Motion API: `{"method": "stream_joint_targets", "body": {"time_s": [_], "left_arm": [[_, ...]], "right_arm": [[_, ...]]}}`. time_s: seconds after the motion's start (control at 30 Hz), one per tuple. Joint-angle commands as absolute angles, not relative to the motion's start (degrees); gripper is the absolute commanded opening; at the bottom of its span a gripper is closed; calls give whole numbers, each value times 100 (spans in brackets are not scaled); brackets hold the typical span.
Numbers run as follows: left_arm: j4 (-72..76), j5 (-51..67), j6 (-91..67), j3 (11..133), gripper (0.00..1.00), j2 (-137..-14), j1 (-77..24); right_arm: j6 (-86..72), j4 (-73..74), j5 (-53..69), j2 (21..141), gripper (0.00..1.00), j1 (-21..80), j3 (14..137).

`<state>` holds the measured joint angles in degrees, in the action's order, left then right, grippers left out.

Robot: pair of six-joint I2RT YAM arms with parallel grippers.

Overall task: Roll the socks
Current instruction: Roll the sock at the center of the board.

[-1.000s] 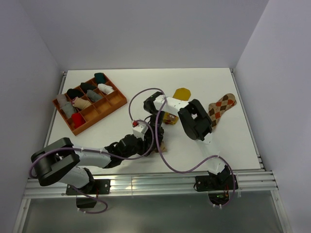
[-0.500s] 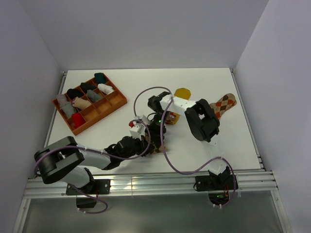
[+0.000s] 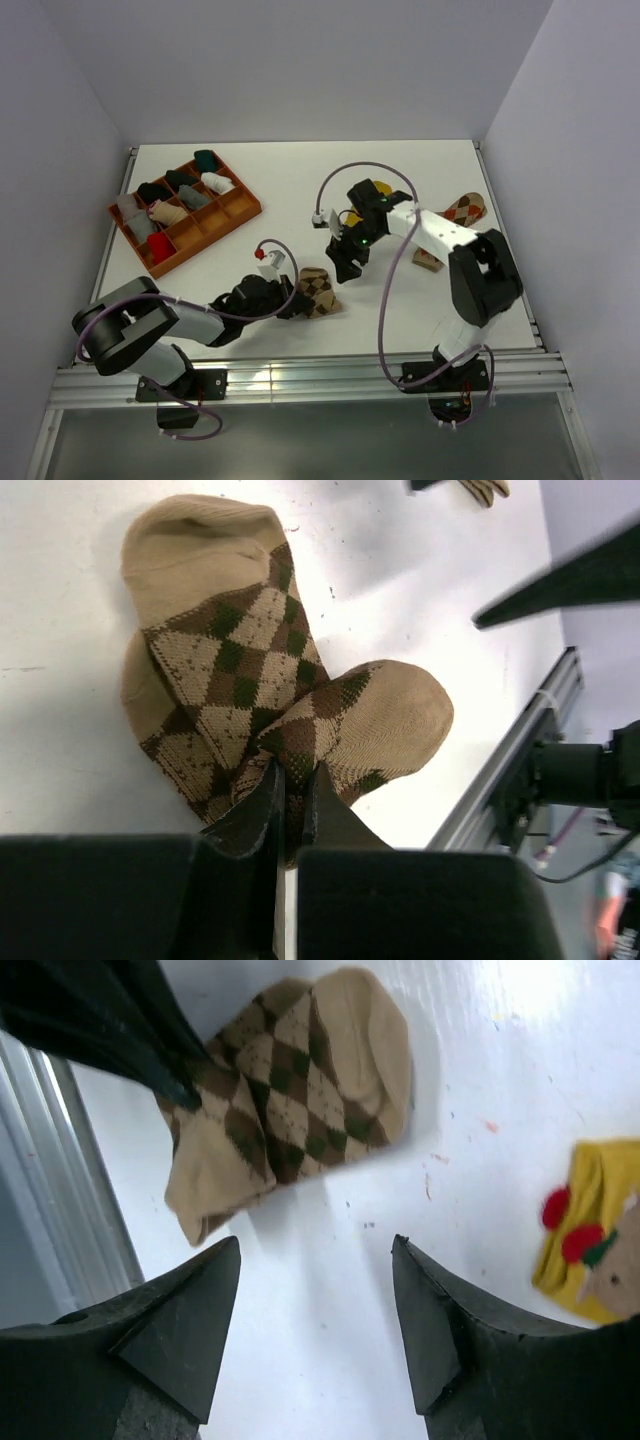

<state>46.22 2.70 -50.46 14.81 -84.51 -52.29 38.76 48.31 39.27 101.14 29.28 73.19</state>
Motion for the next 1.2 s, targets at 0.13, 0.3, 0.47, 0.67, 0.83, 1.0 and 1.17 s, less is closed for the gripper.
{"method": "stream_joint_targets", "body": {"time_s": [0.13,0.3,0.47,0.67,0.83,1.0,1.17], "left_arm": [[3614,1441,-5493,1327,0,-8737,-4484],[2665,1863,-5598,1810,0,-8771,-4149],[2233,2390,-5695,2205,0,-9123,-3806],[1732,2593,-5634,2496,0,-9360,-3542],[1530,2663,-5493,2672,0,-9457,-3428],[1547,2769,-5484,2707,0,-9553,-3366],[1608,2856,-5467,2725,0,-9659,-3331]], "right_arm": [[3920,2990,3349,8378,71,2971,5846],[4131,2278,2717,7517,74,3356,5028],[4315,1513,1864,7014,75,4322,4185],[4429,713,1574,6671,77,5097,3586],[4640,194,1126,6565,79,5571,3288],[4816,18,932,6872,79,5844,3226],[4983,-219,826,7233,79,5994,3261]]}}
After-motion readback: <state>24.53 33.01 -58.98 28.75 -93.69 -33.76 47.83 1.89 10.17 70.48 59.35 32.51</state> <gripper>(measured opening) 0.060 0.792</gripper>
